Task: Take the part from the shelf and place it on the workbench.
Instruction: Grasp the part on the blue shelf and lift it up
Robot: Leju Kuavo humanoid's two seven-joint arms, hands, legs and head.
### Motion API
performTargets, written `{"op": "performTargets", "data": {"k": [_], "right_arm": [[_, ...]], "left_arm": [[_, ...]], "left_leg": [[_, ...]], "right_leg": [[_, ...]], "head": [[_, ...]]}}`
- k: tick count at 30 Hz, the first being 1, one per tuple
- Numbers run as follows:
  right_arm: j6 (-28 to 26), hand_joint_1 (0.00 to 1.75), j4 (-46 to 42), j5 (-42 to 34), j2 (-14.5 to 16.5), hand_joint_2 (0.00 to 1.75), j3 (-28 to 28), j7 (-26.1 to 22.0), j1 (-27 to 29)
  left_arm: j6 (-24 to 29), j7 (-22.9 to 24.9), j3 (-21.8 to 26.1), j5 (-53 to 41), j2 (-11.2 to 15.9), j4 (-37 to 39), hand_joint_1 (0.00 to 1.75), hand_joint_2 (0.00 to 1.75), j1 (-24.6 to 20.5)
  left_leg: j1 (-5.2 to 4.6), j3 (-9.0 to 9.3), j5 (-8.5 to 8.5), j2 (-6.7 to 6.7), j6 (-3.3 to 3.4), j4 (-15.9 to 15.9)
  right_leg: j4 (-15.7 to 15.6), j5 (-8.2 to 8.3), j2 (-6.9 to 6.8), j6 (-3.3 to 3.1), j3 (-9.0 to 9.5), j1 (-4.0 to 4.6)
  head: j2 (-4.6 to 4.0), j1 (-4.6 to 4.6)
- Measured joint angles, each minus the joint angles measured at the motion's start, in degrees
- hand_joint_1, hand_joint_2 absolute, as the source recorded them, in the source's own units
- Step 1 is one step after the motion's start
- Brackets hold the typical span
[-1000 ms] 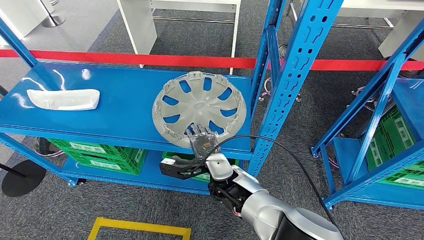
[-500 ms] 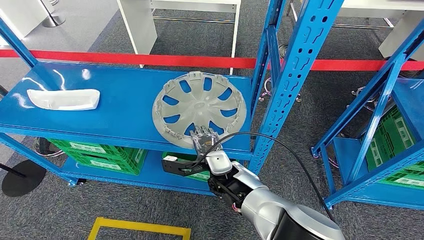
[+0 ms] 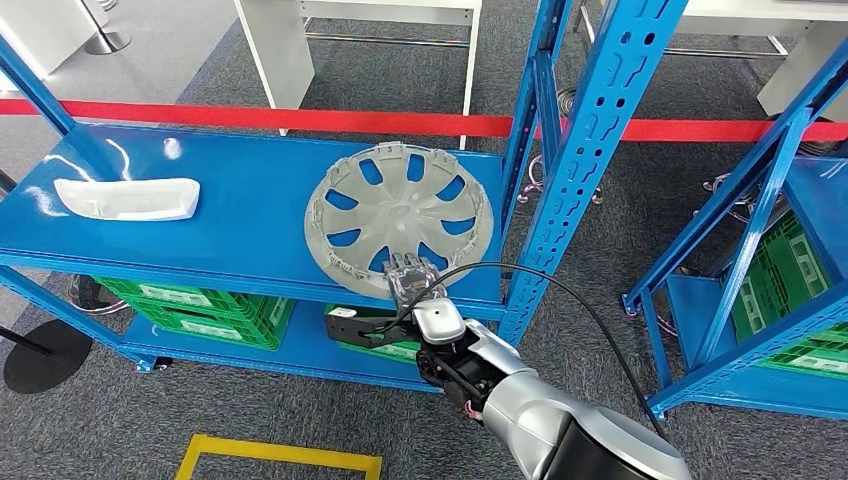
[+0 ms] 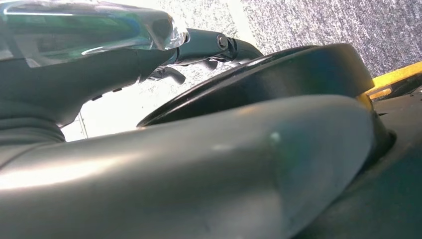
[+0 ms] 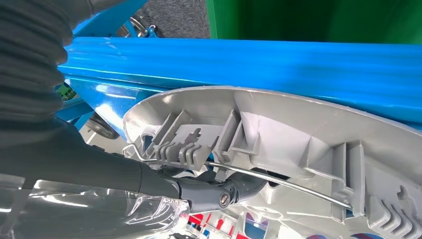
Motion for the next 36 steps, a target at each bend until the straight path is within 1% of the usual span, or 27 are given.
{"op": "performTargets", "data": {"k": [1, 3, 30, 36], "right_arm": [[0.02, 1.26, 0.00, 0.04, 0.00, 1.75, -0.01, -0.05, 0.00], [0.03, 1.74, 0.00, 0.13, 0.00, 1.75, -0.04, -0.14, -0.02], [-2.58, 1.75, 0.00, 2.21, -0.03, 1.75, -0.24, -1.63, -0.07], [-4.38, 1.75, 0.02, 3.23, -0.36, 1.75, -0.29, -4.32, 0.27]], "left_arm": [[0.02, -0.01, 0.01, 0.00, 0.00, 0.00, 0.00, 0.00, 0.00], [0.05, -0.01, 0.01, 0.00, -0.01, 0.00, 0.00, 0.00, 0.00], [0.30, -0.98, -0.01, -0.56, -0.01, 0.00, 0.00, 0.00, 0.01], [0.09, -1.36, -0.03, -1.03, 0.00, 0.00, 0.00, 0.00, 0.01]], "left_leg": [[0.00, 0.00, 0.00, 0.00, 0.00, 0.00], [0.00, 0.00, 0.00, 0.00, 0.00, 0.00], [0.00, 0.10, -0.01, 0.00, 0.00, 0.00], [0.00, 0.09, -0.01, 0.01, 0.00, 0.00]], "right_leg": [[0.00, 0.00, 0.00, 0.00, 0.00, 0.00], [0.00, 0.00, 0.00, 0.00, 0.00, 0.00], [0.00, 0.00, -0.01, 0.00, 0.09, 0.00], [0.00, 0.00, 0.00, 0.00, 0.08, 0.00]], "head": [[0.00, 0.00], [0.00, 0.00], [0.00, 0.00], [0.00, 0.00]]}}
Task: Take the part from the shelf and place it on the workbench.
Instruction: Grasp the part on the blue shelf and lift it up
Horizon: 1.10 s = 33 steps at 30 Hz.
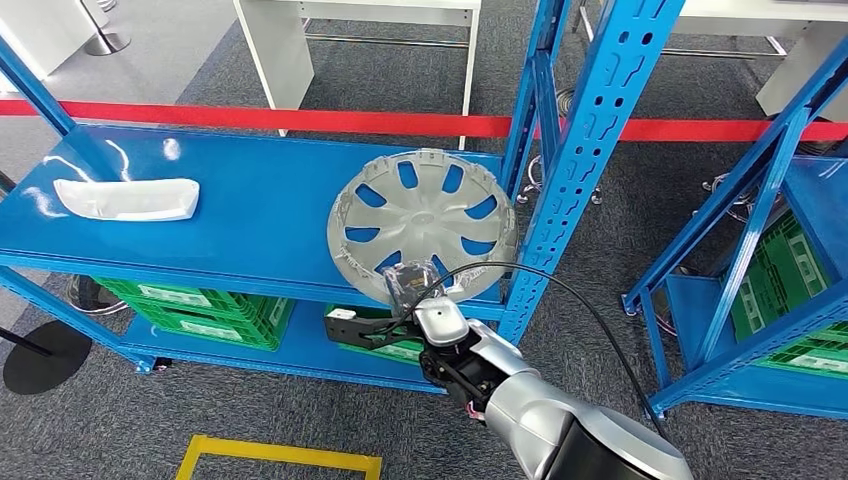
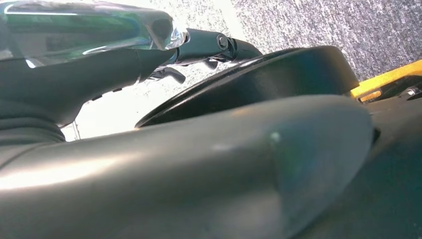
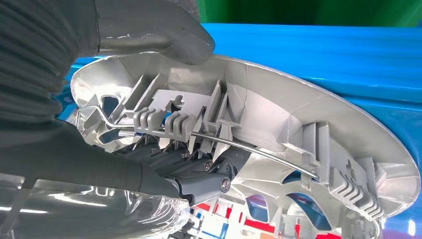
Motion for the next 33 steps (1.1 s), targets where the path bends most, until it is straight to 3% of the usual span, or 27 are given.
{"op": "performTargets", "data": {"k": [7, 16, 24, 33], "right_arm": [[-5.13, 1.75, -0.01, -0.76, 0.53, 1.75, -1.13, -7.16, 0.94], [-14.75, 1.75, -2.80, -10.80, 2.43, 1.75, -11.29, -29.62, 2.68], [-15.31, 1.75, -4.92, -13.68, 2.74, 1.75, -16.50, -33.59, 3.97], [-12.01, 1.75, -10.43, -29.34, 2.74, 1.75, -21.52, -46.78, 5.49]], "left_arm": [[0.57, -0.20, 0.00, 0.05, -0.08, 0.00, 0.00, 0.00, 0.00], [1.23, -0.65, 0.02, 0.22, -0.15, -0.02, 0.00, 0.00, -0.02], [1.31, -0.71, 0.02, 0.37, -0.09, -0.02, 0.00, 0.00, -0.01], [2.32, -1.45, 0.02, 0.24, -0.01, -0.02, 0.00, 0.00, -0.01]], "left_leg": [[0.01, -0.09, 0.00, -0.01, 0.00, 0.00], [0.01, -0.13, 0.00, -0.01, -0.01, 0.00], [0.00, -0.15, 0.00, -0.02, 0.00, 0.00], [0.01, -0.20, -0.01, -0.03, -0.01, 0.00]], "right_leg": [[0.01, 0.00, 0.00, 0.00, -0.08, 0.01], [0.01, -0.01, -0.01, 0.00, -0.11, 0.01], [0.00, -0.01, 0.00, 0.00, -0.12, 0.00], [0.01, -0.01, -0.01, 0.00, -0.20, 0.01]], "head": [[0.00, 0.00], [0.00, 0.00], [0.00, 0.00], [0.00, -0.02]]}}
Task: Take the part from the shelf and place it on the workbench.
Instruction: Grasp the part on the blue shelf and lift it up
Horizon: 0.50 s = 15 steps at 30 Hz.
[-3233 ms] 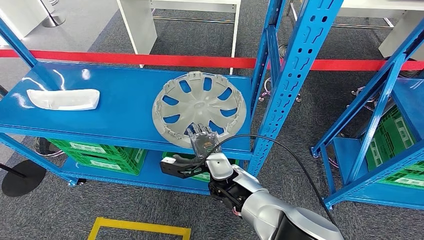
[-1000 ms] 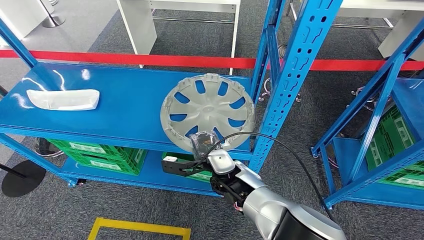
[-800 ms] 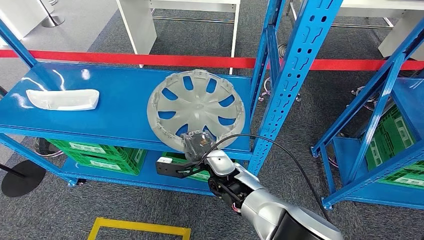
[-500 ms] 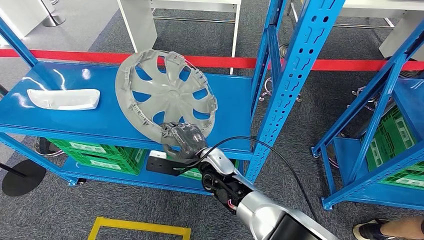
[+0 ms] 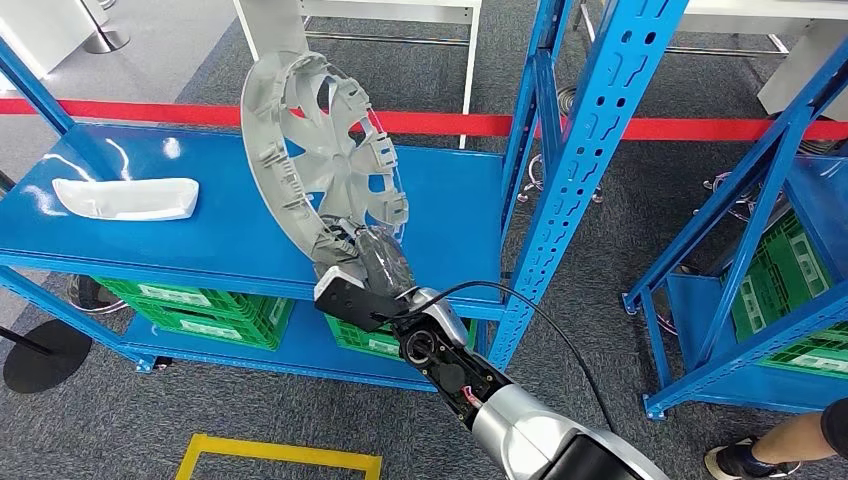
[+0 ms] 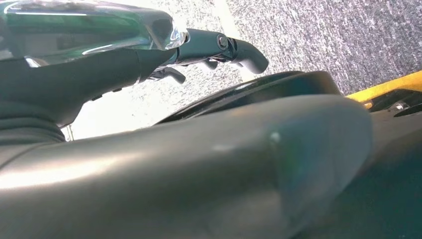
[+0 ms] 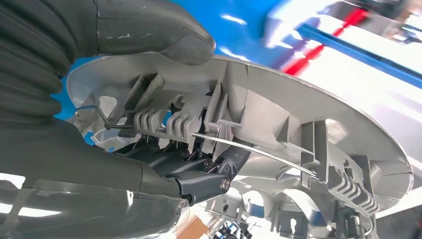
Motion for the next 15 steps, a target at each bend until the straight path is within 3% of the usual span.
{"op": "performTargets", "data": {"k": [5, 15], "right_arm": [[2.30, 1.75, -3.83, -3.75, -0.22, 1.75, -3.32, -4.49, 1.81], [5.82, 1.75, -21.48, -7.57, -3.04, 1.75, -8.69, -5.03, 9.08]], "left_arm": [[-0.01, -0.34, 0.00, -0.02, 0.17, 0.00, 0.00, 0.00, 0.00], [0.81, -0.44, 0.04, 0.36, 0.30, 0.00, 0.00, 0.00, 0.04]], "left_leg": [[0.00, 0.00, 0.00, 0.00, 0.00, 0.00], [-0.01, -0.05, -0.01, -0.01, 0.00, 0.00]], "right_leg": [[0.00, 0.00, 0.00, 0.00, 0.00, 0.00], [-0.01, 0.00, 0.00, 0.00, -0.06, -0.01]], "head": [[0.00, 0.02], [0.00, 0.02]]}}
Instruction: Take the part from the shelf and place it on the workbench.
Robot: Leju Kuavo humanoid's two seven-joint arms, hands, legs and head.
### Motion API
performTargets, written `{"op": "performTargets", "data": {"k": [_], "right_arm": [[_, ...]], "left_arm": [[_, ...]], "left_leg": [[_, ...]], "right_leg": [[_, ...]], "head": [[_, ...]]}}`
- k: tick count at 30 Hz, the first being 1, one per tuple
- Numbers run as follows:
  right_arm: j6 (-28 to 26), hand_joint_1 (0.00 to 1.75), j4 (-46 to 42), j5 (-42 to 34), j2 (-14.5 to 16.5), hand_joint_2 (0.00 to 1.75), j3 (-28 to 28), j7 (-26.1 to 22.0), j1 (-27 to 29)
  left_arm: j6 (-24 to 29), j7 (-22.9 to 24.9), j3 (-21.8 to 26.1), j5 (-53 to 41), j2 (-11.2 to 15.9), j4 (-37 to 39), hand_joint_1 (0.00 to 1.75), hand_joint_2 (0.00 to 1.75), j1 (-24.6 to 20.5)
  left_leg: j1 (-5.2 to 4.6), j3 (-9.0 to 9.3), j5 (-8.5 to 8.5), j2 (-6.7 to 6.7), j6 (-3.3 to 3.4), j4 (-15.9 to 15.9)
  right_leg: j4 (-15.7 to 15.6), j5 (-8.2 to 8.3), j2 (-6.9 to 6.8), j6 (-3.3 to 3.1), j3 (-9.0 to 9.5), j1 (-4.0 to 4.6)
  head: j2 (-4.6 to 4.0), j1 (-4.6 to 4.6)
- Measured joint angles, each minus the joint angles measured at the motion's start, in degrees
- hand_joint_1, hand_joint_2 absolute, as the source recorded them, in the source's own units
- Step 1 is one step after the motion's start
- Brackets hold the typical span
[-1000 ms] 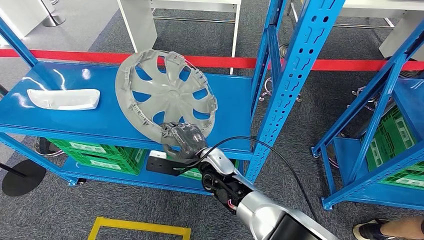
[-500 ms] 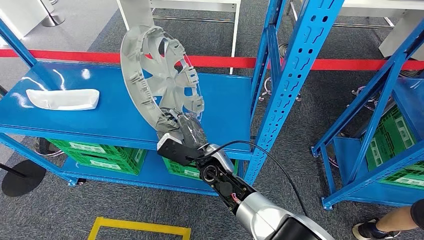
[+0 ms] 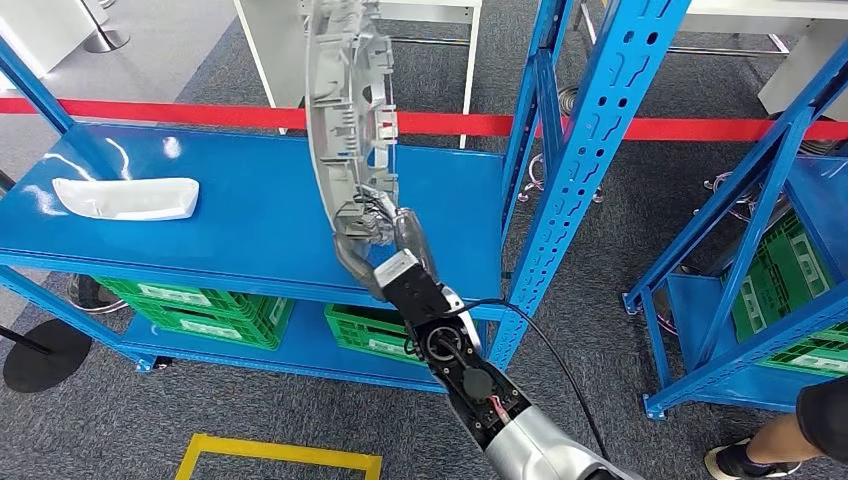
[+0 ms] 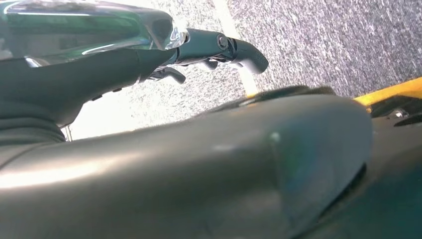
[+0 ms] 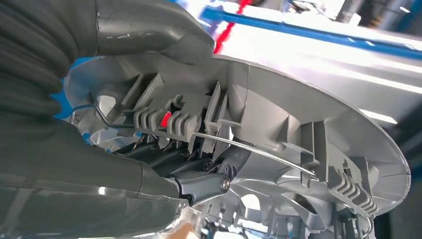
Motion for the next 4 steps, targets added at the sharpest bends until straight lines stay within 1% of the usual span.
{"op": "performTargets", "data": {"k": [4], "right_arm": [[-0.02, 1.75, -7.20, -0.38, -1.49, 1.75, -1.39, 0.00, 2.83]], "left_arm": [[0.28, -0.20, 0.00, -0.01, 0.04, 0.00, 0.00, 0.00, 0.01]], "left_leg": [[0.00, -0.02, -0.01, 0.01, 0.00, 0.00]], "right_leg": [[0.00, 0.00, 0.01, 0.00, -0.01, 0.00]], "head": [[0.00, -0.01]]}}
